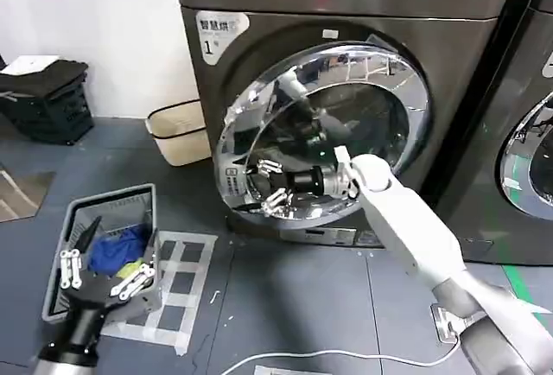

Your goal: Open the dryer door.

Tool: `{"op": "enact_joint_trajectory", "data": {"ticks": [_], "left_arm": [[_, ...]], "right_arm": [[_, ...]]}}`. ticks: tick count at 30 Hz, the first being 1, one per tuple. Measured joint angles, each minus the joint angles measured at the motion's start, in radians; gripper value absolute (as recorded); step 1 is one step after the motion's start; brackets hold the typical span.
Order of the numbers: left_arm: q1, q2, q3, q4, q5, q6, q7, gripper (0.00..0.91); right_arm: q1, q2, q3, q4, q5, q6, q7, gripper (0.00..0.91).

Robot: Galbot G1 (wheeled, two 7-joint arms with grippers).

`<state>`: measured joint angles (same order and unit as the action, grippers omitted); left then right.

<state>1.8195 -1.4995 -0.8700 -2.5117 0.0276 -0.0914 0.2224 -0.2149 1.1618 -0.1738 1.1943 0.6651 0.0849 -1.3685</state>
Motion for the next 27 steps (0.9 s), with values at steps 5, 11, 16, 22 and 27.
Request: {"op": "enact_joint_trajectory", "data": {"ticks": [5,11,16,22,27], "left_arm": [[0.001,-0.001,0.0,-0.002,0.003,0.0,0.0,0.907],[0.002,0.001,0.0,-0.003,0.008,0.001,0.0,0.907],[0.003,0.009,0.0,-0.004,0.009,0.003,0.002,0.907],[-0.001,0.018,0.001,-0.004,0.008,0.005,0.005,0.907],[-0.003,0.023,0.005,-0.001,0.007,0.005,0.007,0.907]], "right_arm": [[-0.022,-0.041,0.002,0.04,0.0,0.012,-0.001,0.907],[-0.047,-0.083,0.015,0.091,-0.004,0.03,-0.008,0.907],[-0.064,-0.118,0.022,0.134,-0.01,0.043,-0.024,0.907],[-0.072,-0.155,0.034,0.162,-0.015,0.059,-0.056,0.907],[-0.078,-0.178,0.039,0.185,-0.013,0.065,-0.087,0.907]]}}
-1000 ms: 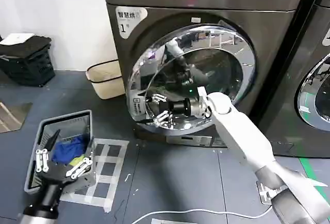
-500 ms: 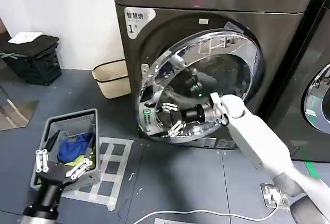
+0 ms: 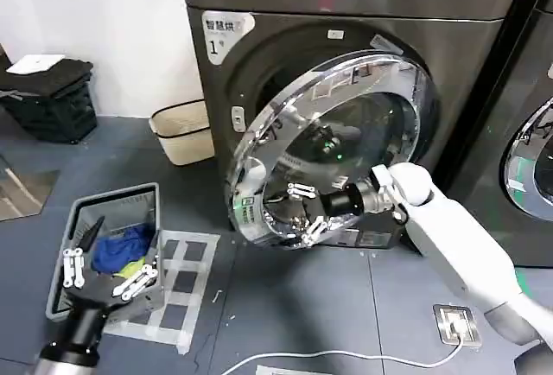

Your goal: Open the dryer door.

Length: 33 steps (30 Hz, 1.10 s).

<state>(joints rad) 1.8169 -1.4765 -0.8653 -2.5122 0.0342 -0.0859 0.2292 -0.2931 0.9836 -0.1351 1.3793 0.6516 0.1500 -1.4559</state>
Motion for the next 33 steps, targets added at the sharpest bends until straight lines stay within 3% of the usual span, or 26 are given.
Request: {"op": "enact_joint_trajectory", "data": {"ticks": [19,33], "left_arm": [[-0.039,0.046,-0.017,0.037,-0.046,0.012,0.017,0.907],[-0.236,0.197,-0.036,0.179,-0.265,0.06,0.075,0.907]], "right_arm": [[-0.086,-0.101,0.045,0.146,0.001,0.005,-0.006,0.907],[-0.327,-0.282,0.268,0.318,0.048,0.007,-0.005,0.907]]}}
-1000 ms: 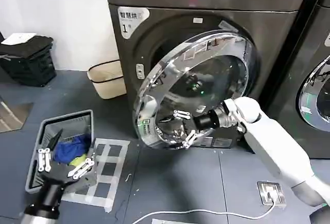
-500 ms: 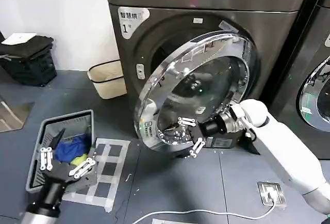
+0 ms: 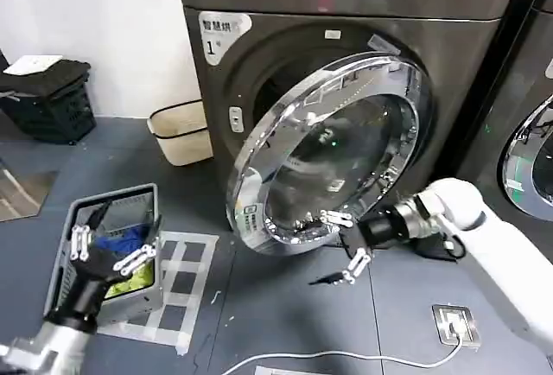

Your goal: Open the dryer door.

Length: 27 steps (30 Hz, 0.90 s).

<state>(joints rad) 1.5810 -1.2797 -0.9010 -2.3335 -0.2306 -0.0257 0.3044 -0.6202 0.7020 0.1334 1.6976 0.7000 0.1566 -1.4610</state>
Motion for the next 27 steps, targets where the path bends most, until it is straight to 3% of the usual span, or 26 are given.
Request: {"op": "enact_joint_trajectory", "data": {"ticks": [7,13,21,27], "left_arm": [[-0.119,0.097,0.037,0.096,-0.059,-0.001,0.034,0.907],[-0.224,0.178,0.101,0.183,-0.072,-0.016,0.057,0.907],[-0.355,0.256,0.208,0.292,-0.095,-0.046,0.072,0.907],[-0.429,0.303,0.272,0.363,-0.124,-0.058,0.076,0.907]], "right_arm": [[-0.236,-0.081,0.232,0.115,0.042,0.024,0.001,0.907],[-0.498,-0.081,0.496,0.21,0.075,0.027,0.001,0.907],[-0.888,0.012,0.9,0.325,0.132,0.065,0.001,0.907],[-1.072,0.129,1.124,0.383,0.177,0.09,0.002,0.907]]}}
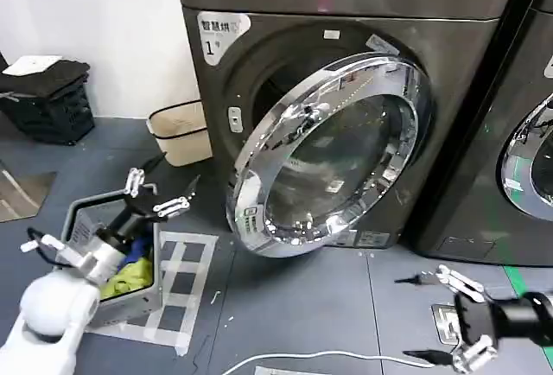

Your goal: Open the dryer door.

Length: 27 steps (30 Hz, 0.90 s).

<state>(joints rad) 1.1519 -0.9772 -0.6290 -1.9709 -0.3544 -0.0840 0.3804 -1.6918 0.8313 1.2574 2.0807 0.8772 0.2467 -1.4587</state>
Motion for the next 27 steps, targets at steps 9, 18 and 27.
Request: {"op": "enact_joint_trajectory", "data": {"ticks": [9,18,27], "left_arm": [[-0.095,0.061,0.078,0.087,-0.046,-0.038,0.039,0.907],[-0.177,0.085,0.192,0.114,-0.063,-0.116,0.096,0.907],[-0.254,0.079,0.306,0.133,-0.048,-0.153,0.111,0.907]], "right_arm": [[-0.162,0.193,0.227,0.08,0.054,0.065,0.061,0.907],[-0.234,0.39,0.342,0.109,0.044,0.211,0.247,0.907],[-0.273,0.552,0.448,0.087,-0.065,0.325,0.533,0.907]]}}
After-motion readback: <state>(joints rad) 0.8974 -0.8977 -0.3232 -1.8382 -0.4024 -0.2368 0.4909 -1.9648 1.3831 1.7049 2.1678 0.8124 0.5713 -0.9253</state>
